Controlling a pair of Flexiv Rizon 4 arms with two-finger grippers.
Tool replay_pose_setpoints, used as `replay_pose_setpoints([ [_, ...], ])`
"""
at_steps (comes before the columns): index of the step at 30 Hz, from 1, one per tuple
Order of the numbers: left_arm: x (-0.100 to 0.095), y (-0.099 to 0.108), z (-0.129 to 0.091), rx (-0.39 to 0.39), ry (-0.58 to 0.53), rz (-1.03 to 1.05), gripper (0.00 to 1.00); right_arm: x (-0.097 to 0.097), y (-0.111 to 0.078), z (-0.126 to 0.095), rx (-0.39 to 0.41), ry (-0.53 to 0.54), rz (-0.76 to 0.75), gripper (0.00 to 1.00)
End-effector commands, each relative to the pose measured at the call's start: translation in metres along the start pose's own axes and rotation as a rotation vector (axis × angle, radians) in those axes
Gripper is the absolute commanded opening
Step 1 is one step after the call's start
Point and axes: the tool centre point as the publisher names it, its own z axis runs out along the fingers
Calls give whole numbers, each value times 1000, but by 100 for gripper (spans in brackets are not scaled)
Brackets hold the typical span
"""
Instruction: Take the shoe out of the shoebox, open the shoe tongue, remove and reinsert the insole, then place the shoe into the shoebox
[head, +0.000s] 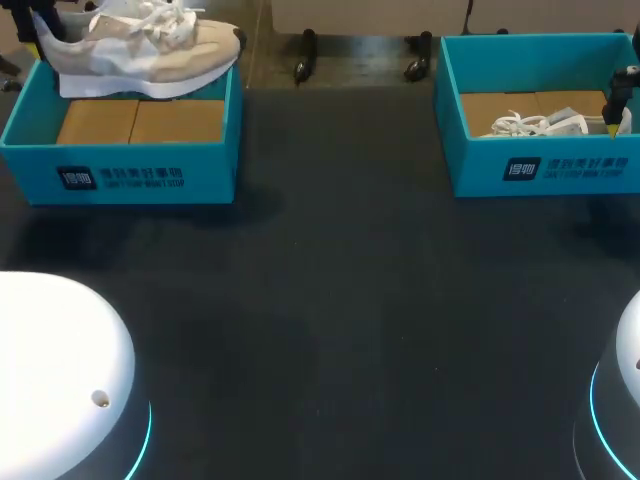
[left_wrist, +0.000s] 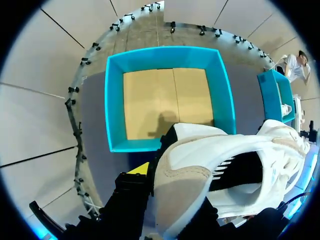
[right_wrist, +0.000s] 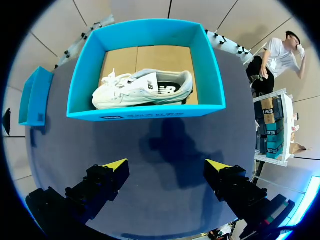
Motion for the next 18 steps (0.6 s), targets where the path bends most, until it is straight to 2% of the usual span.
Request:
replay_pose_setpoints([
  [1, 0, 5, 0, 79, 0, 0, 0, 0, 0, 0, 0, -1, 0, 100],
  [4, 0, 5, 0, 79, 0, 0, 0, 0, 0, 0, 0, -1, 0, 100],
  [10, 45, 49, -12, 127, -44, 34, 0, 0, 0, 0, 0, -1, 0, 100],
  [13, 66, 71, -13, 116, -52, 27, 0, 0, 0, 0, 0, -1, 0, 100],
  [18, 92, 97, -4, 88, -62, -6, 0, 0, 0, 0, 0, -1, 0, 100],
])
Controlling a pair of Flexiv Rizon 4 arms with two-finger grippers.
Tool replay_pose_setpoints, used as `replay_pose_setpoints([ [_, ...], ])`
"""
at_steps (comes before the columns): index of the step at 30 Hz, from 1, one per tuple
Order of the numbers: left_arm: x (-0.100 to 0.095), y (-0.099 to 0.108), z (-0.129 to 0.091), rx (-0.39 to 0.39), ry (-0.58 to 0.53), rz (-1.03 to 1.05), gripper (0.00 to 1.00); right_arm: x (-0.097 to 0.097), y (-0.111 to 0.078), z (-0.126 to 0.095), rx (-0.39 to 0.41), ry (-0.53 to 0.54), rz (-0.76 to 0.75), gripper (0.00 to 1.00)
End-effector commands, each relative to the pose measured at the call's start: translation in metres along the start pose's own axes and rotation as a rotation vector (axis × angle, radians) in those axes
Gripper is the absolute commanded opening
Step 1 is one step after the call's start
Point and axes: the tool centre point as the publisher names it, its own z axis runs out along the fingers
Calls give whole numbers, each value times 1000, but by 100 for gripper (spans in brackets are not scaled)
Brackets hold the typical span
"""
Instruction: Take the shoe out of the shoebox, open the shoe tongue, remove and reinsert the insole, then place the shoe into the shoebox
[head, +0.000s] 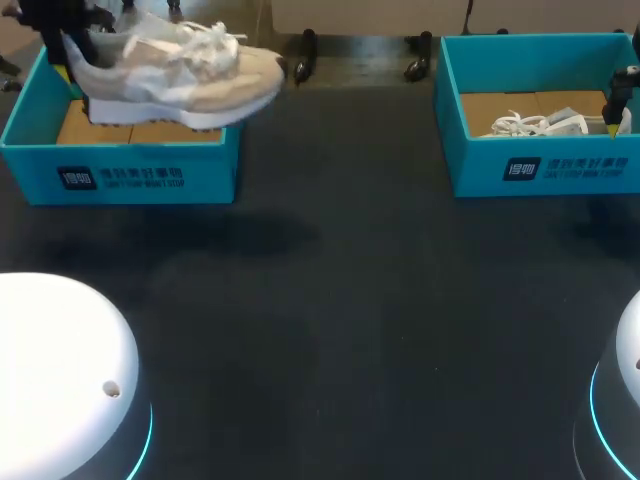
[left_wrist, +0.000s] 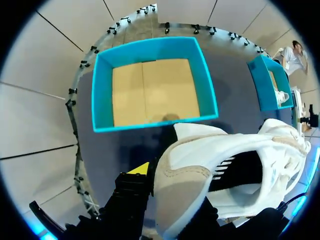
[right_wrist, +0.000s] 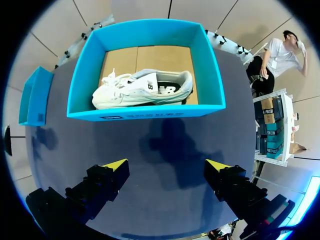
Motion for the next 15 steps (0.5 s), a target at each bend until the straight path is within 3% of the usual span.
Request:
replay_pose_setpoints([
  [1, 25, 32, 8, 96, -53, -31, 0, 0, 0, 0, 0, -1, -1, 100],
  [15, 104, 87, 30, 78, -43, 20, 0, 0, 0, 0, 0, -1, -1, 100],
])
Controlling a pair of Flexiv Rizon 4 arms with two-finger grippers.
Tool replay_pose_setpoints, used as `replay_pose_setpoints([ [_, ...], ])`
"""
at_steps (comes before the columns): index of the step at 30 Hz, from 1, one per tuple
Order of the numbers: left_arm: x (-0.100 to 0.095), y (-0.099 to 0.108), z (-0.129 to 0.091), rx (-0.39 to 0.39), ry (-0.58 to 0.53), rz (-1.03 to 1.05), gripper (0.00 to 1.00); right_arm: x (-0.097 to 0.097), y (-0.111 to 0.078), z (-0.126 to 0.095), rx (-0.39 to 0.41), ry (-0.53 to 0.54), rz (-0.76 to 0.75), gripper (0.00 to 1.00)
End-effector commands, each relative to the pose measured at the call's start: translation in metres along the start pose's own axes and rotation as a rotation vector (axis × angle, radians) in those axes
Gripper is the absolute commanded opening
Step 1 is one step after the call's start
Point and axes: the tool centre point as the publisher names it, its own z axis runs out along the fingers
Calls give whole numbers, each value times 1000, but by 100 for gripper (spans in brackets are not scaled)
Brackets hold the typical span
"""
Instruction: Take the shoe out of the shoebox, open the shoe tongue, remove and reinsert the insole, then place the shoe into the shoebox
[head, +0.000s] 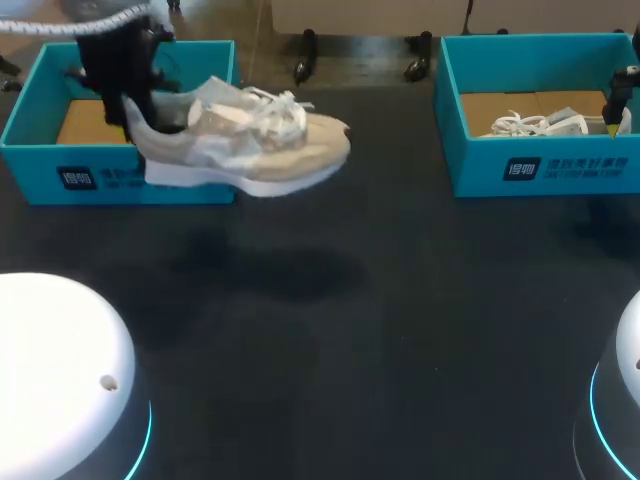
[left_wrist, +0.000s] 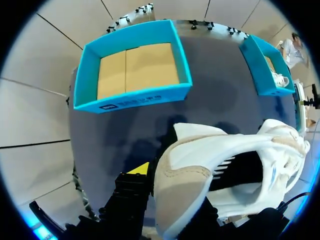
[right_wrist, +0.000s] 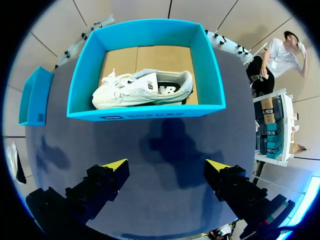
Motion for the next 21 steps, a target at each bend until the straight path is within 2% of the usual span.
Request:
replay_pose_setpoints([
  [1, 16, 16, 5, 59, -13, -7, 0, 0, 0, 0, -1, 0, 0, 100],
  [7, 42, 38, 9, 20, 8, -12, 0, 0, 0, 0, -1, 0, 0, 100],
  [21, 42, 38, 9, 20, 8, -12, 0, 0, 0, 0, -1, 0, 0, 100],
])
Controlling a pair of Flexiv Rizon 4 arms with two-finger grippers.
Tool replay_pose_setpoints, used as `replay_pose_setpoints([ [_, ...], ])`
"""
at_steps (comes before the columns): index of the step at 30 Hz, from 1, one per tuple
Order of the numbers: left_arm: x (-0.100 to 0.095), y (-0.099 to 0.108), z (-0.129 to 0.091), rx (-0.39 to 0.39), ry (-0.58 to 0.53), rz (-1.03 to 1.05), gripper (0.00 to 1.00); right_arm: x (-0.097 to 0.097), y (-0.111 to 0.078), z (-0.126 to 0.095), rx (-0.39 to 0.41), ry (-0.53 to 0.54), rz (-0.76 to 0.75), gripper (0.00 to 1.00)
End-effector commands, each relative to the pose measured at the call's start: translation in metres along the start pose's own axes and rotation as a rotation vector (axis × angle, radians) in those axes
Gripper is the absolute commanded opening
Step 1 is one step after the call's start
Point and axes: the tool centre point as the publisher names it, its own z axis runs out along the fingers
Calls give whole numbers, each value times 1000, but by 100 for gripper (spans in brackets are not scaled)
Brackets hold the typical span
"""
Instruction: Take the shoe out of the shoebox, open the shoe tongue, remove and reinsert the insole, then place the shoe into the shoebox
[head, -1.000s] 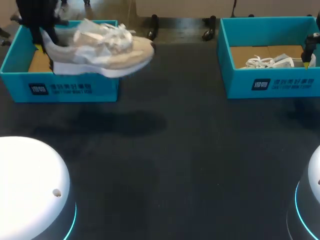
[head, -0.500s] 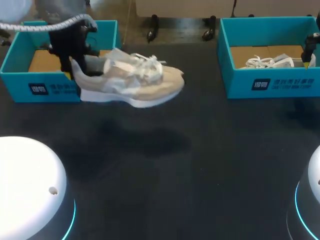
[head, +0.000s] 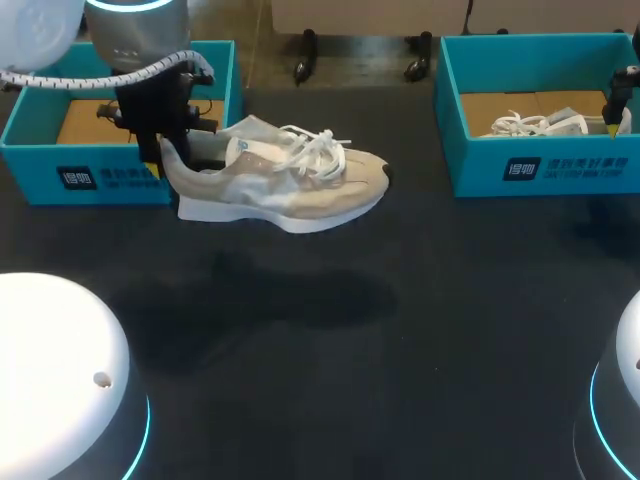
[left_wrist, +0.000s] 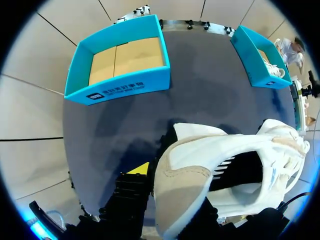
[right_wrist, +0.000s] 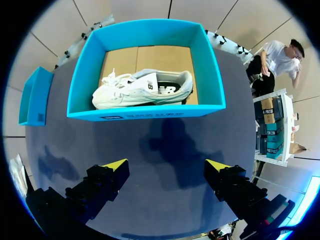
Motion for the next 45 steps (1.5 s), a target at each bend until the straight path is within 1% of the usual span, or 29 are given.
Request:
replay_pose_setpoints([
  [1, 8, 11, 2, -2, 2, 27, 0, 0, 0, 0, 0, 0, -1, 100],
  [2, 18, 21, 5, 9, -21, 25, 0, 0, 0, 0, 0, 0, -1, 100],
  [4, 37, 41, 11, 7, -20, 52, 0, 0, 0, 0, 0, 0, -1, 100],
  [5, 47, 51, 14, 10, -43, 51, 0, 0, 0, 0, 0, 0, -1, 100],
  [6, 55, 59, 17, 0, -28, 65, 0, 0, 0, 0, 0, 0, -1, 100],
  [9, 75, 83, 21, 6, -17, 66, 0, 0, 0, 0, 0, 0, -1, 100],
  [11, 85, 95, 26, 24, -30, 53, 0, 0, 0, 0, 0, 0, -1, 100],
  [14, 98, 106, 38, 21, -41, 43, 0, 0, 0, 0, 0, 0, -1, 100],
  [22, 119, 121, 67, -31, 2, 58, 0, 0, 0, 0, 0, 0, -1, 100],
  [26, 127, 125, 77, -45, -19, 32, 0, 0, 0, 0, 0, 0, -1, 100],
  [27, 129, 126, 80, -55, -10, 29, 0, 0, 0, 0, 0, 0, -1, 100],
  [31, 138, 129, 91, -54, -32, 8, 0, 0, 0, 0, 0, 0, -1, 100],
  [36, 147, 133, 106, -66, -27, -19, 0, 0, 0, 0, 0, 0, -1, 100],
  [39, 154, 135, 117, -53, -54, -38, 0, 0, 0, 0, 0, 0, -1, 100],
  [45, 165, 131, 137, -42, -78, -61, 0, 0, 0, 0, 0, 0, -1, 100],
])
